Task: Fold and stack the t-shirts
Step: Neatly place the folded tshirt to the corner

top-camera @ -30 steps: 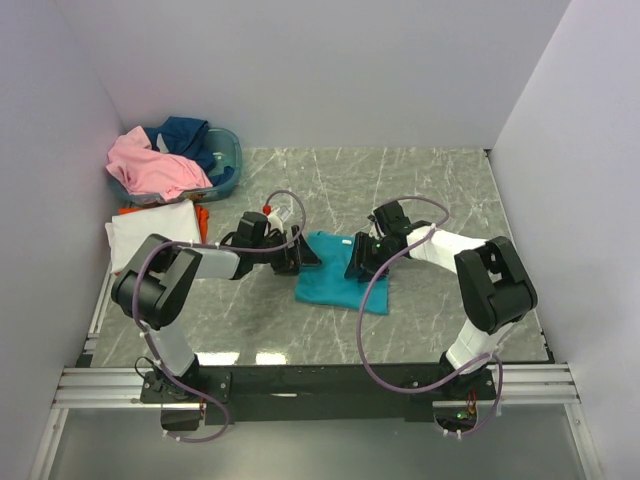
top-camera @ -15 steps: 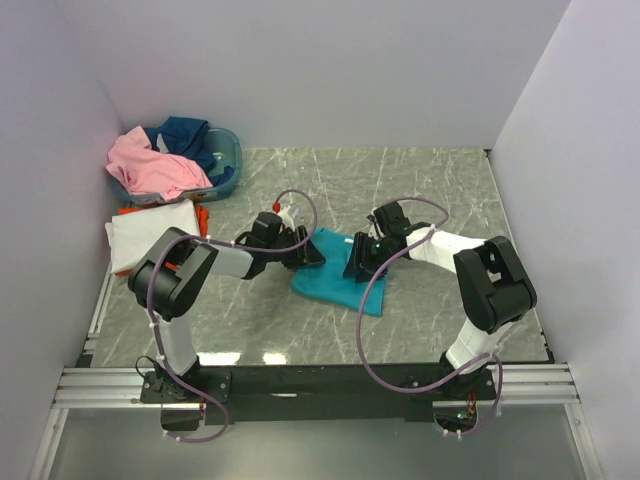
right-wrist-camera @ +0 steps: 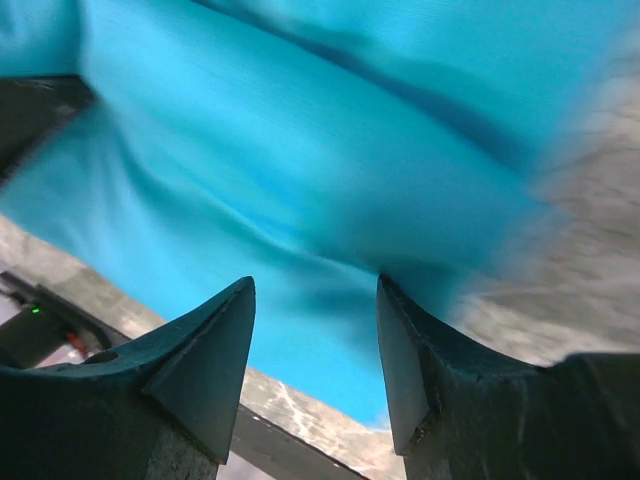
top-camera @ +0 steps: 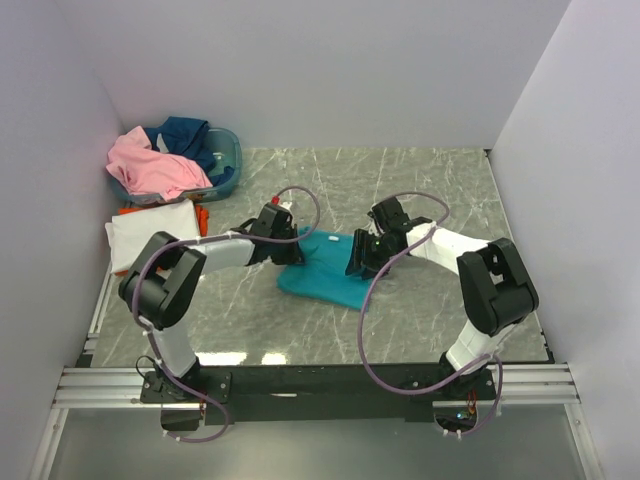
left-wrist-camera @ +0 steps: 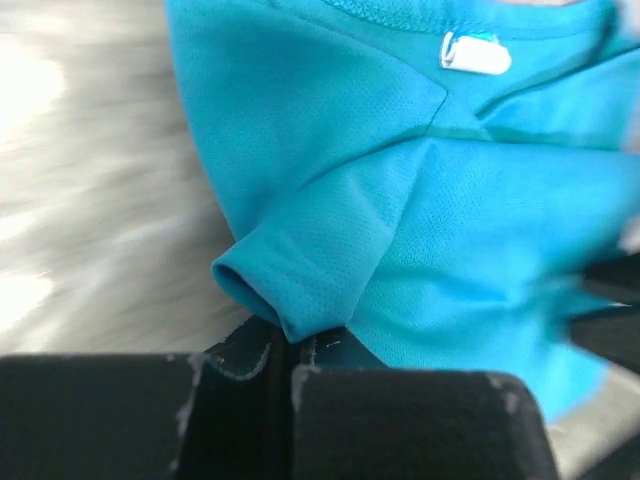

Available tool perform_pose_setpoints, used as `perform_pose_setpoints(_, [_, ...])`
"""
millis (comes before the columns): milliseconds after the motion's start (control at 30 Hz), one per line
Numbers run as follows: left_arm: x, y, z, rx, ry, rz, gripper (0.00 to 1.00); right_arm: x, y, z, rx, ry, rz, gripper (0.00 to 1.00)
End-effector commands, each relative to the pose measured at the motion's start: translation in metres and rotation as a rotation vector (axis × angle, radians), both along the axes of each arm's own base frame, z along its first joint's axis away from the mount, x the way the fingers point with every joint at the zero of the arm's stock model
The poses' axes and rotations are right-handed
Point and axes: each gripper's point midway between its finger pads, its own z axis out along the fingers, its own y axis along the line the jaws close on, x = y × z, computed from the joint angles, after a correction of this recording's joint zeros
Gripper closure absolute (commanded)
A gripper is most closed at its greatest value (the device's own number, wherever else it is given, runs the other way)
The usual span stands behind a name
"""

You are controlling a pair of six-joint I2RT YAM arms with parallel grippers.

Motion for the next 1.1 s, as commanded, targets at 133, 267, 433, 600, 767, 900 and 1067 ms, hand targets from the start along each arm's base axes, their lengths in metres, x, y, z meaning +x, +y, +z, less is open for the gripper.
perform_pose_setpoints(133, [-0.015, 0.104, 0.016, 0.544, -0.019, -0.032, 1.00, 0.021, -0.007, 0.035, -0.063, -0.114, 0.025, 0.41])
perform_pose_setpoints(267, [-0.011, 0.134, 0.043, 0.690, -0.078, -0.019, 1.00, 0.027, -0.007, 0.036, -0.054, -0.116, 0.028, 0.41])
perform_pose_setpoints(433, [0.000, 0.178, 0.074, 0.835, -0.116, 0.069, 1.00, 0.029, -0.003, 0.034, -0.032, -0.117, 0.041, 0.41])
perform_pose_setpoints(600, [0.019, 0.216, 0.099, 0.853, -0.150, 0.154, 1.00, 0.032, -0.002, 0.035, -0.021, -0.125, 0.054, 0.41])
perform_pose_setpoints(767, [0.046, 0.228, 0.125, 0.862, -0.208, 0.140, 1.00, 0.034, -0.001, 0.036, -0.012, -0.128, 0.061, 0.41])
perform_pose_setpoints(900, [0.061, 0.241, 0.139, 0.880, -0.211, 0.135, 1.00, 0.034, -0.003, 0.036, -0.009, -0.128, 0.061, 0.41])
perform_pose_setpoints(1067, [0.075, 0.253, 0.157, 0.881, -0.223, 0.159, 1.00, 0.030, -0.005, 0.032, -0.010, -0.117, 0.066, 0.41])
